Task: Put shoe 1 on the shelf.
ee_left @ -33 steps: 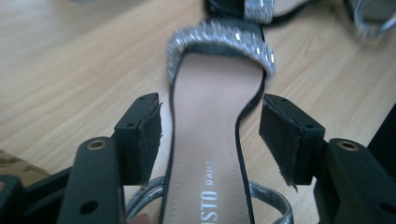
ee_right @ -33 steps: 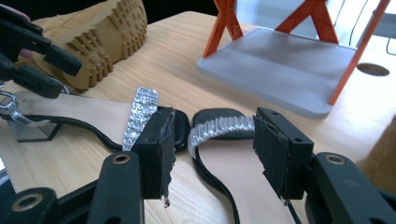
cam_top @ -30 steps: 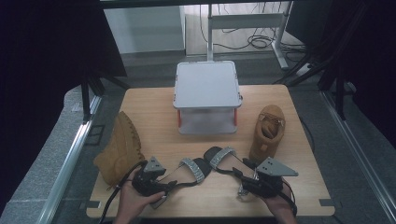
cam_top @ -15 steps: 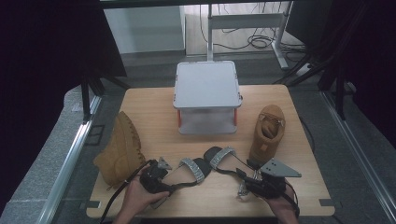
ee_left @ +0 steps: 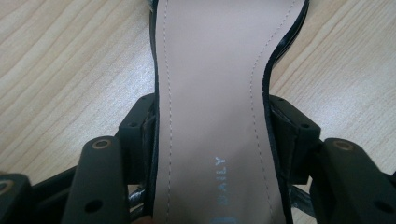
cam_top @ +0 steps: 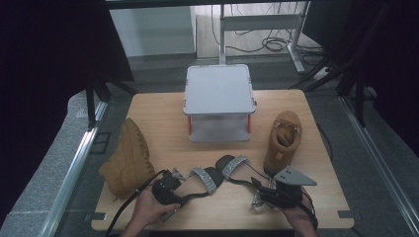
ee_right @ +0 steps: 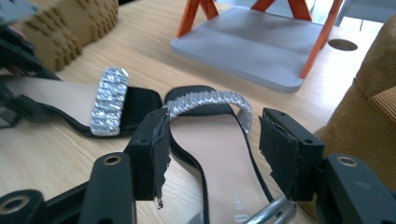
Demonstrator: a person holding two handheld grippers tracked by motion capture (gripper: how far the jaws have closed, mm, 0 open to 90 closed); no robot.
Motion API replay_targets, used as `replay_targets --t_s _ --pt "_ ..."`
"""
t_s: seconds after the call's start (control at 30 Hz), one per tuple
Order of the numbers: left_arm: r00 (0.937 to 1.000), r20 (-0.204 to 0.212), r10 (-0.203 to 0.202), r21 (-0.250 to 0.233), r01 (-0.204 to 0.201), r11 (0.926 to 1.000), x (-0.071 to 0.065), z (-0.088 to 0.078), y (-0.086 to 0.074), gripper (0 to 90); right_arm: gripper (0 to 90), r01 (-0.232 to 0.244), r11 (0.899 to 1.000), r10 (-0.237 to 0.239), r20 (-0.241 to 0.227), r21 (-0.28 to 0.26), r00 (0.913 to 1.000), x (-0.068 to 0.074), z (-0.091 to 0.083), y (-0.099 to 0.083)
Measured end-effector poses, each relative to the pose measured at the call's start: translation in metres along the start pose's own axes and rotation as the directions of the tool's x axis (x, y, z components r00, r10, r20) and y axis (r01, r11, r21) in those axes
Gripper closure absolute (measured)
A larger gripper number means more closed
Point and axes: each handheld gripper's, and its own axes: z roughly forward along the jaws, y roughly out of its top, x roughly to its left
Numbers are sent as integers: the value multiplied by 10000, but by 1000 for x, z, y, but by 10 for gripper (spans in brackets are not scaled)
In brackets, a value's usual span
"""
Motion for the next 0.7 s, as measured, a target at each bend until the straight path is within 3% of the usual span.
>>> replay_targets --t_s 0.17,0.27,0.43,0.57,0.7 --pt "9999 141 -65 18 65 10000 2 0 0 415 409 67 9983 -66 -18 573 10000 -5 6 5" --pt "9999 141 -91 -18 91 10000 2 0 0 416 387 146 9926 -117 -252 1210 9996 -8 14 11" --pt "9999 121 -112 -151 114 9998 2 0 -1 417 353 721 9688 -646 -390 2373 9971 -6 27 24" --pt "9999 91 -104 -234 106 9997 1 -1 -2 418 340 694 9471 -563 -505 3133 9971 -9 38 32" --pt "9999 72 -120 -402 123 9991 1 -1 -4 419 340 921 9341 -805 -479 3450 9956 -9 41 36"
